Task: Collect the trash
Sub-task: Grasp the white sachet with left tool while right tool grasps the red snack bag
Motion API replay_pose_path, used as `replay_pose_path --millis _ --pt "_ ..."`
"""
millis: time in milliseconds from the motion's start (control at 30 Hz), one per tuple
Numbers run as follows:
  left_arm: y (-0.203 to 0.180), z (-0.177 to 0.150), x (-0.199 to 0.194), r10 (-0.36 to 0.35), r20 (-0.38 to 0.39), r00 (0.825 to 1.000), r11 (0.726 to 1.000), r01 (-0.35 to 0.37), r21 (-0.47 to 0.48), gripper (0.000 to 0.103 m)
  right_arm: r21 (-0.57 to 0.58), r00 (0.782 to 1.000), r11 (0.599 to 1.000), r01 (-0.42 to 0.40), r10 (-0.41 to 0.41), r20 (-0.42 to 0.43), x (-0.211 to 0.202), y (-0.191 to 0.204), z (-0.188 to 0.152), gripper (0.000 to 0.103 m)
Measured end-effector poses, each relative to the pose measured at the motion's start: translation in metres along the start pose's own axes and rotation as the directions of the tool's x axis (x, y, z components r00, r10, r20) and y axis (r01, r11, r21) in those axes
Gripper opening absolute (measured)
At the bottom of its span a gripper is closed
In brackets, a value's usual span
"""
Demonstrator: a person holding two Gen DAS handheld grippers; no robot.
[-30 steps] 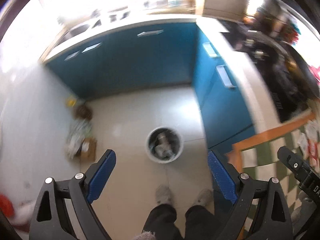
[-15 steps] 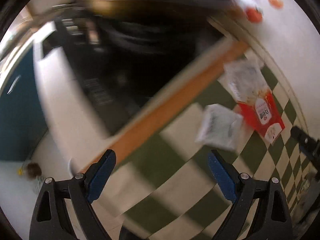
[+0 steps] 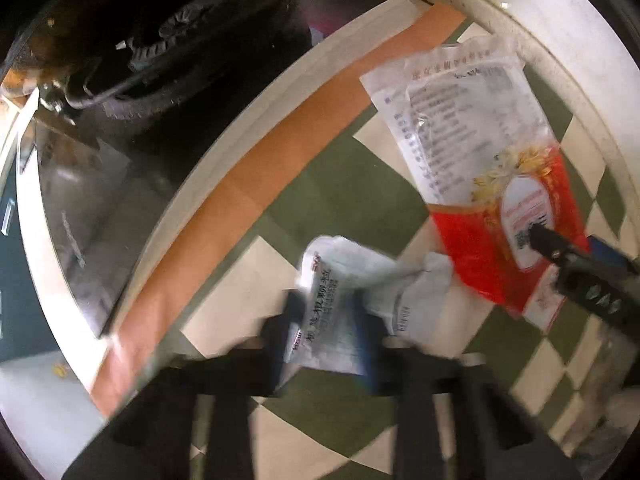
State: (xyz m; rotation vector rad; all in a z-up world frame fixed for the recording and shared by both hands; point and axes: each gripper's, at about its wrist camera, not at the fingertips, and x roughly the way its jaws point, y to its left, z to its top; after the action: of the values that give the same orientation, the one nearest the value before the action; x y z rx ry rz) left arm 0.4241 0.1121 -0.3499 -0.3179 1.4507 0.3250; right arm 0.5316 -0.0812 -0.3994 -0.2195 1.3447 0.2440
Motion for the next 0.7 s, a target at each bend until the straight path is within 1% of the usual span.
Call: replay_pose_path --millis 33,67,100,133,167,200,233,267,333,400,500,567,600,633,667,700 --pt "0.001 0.000 0.000 -0.007 -0.001 1.000 1.000 0.007 -0.010 0.006 -0.001 1.000 1.000 -0.003 0.003 0.017 -0.002 0.003 -0.003 0.098" --pt "0.003 -0.003 -0.001 -0.011 0.003 1.000 1.000 0.011 -0.016 0.006 0.001 0.999 1.000 -0.004 0.004 0.035 -0.005 0.005 -0.006 0.092" --pt "0.004 -0.004 -0.002 -0.012 0.008 1.000 1.000 0.013 -0.019 0.005 0.002 0.998 1.000 -0.001 0.001 0.060 -0.008 0.006 -0.010 0.079" --pt "0.006 -0.006 -0.003 -0.010 0.010 1.000 1.000 0.010 -0.021 0.004 0.005 0.997 1.000 0.000 0.000 0.076 -0.012 0.006 -0.012 0.070" --pt "0.005 -0.003 -0.004 -0.006 0.014 1.000 1.000 0.006 -0.023 0.004 0.012 0.996 1.000 -0.001 0.000 0.087 -0.014 0.005 -0.014 0.049" --pt "0.006 -0.005 -0.008 -0.004 0.020 1.000 1.000 0.005 -0.023 0.004 0.020 0.996 1.000 -0.015 0.013 0.092 -0.016 0.003 -0.017 0.026" --pt "0.008 -0.008 -0.012 -0.004 0.030 1.000 1.000 0.005 -0.025 0.003 0.034 0.995 0.999 -0.036 0.033 0.091 -0.018 0.000 -0.020 0.016" --pt "0.009 -0.011 -0.019 -0.007 0.045 0.999 1.000 0.008 -0.024 0.003 0.046 0.995 0.997 -0.057 0.053 0.089 -0.018 -0.003 -0.022 0.001" --pt "0.014 -0.016 -0.036 -0.006 0.083 0.997 1.000 0.008 -0.026 0.003 0.081 0.991 0.991 -0.104 0.095 0.098 -0.023 -0.012 -0.030 0.000" --pt "0.019 -0.019 -0.052 0.000 0.117 0.993 1.000 0.004 -0.028 0.002 0.123 0.982 0.980 -0.155 0.139 0.128 -0.036 -0.021 -0.041 0.000" --pt "0.033 -0.032 -0.076 -0.004 0.165 0.986 0.999 0.012 -0.050 0.002 0.130 0.969 0.974 -0.186 0.161 0.185 -0.062 -0.024 -0.053 0.000" --pt "0.042 -0.042 -0.090 -0.006 0.194 0.981 0.998 0.018 -0.062 0.002 0.132 0.955 0.967 -0.218 0.184 0.233 -0.087 -0.021 -0.065 0.000" --pt "0.047 -0.047 -0.096 -0.006 0.205 0.979 0.998 0.020 -0.065 0.002 0.130 0.951 0.965 -0.227 0.190 0.244 -0.097 -0.025 -0.063 0.000" --pt "0.055 -0.056 -0.096 -0.004 0.212 0.977 0.998 0.019 -0.067 0.002 0.130 0.948 0.961 -0.245 0.210 0.238 -0.104 -0.024 -0.057 0.000" --pt "0.061 -0.059 -0.098 0.007 0.222 0.975 0.997 0.010 -0.074 0.002 0.151 0.945 0.948 -0.280 0.244 0.219 -0.105 -0.026 -0.059 0.000" --pt "0.068 -0.059 -0.096 0.021 0.230 0.973 0.996 -0.002 -0.084 0.002 0.224 0.931 0.910 -0.348 0.308 0.196 -0.098 -0.032 -0.059 0.000"
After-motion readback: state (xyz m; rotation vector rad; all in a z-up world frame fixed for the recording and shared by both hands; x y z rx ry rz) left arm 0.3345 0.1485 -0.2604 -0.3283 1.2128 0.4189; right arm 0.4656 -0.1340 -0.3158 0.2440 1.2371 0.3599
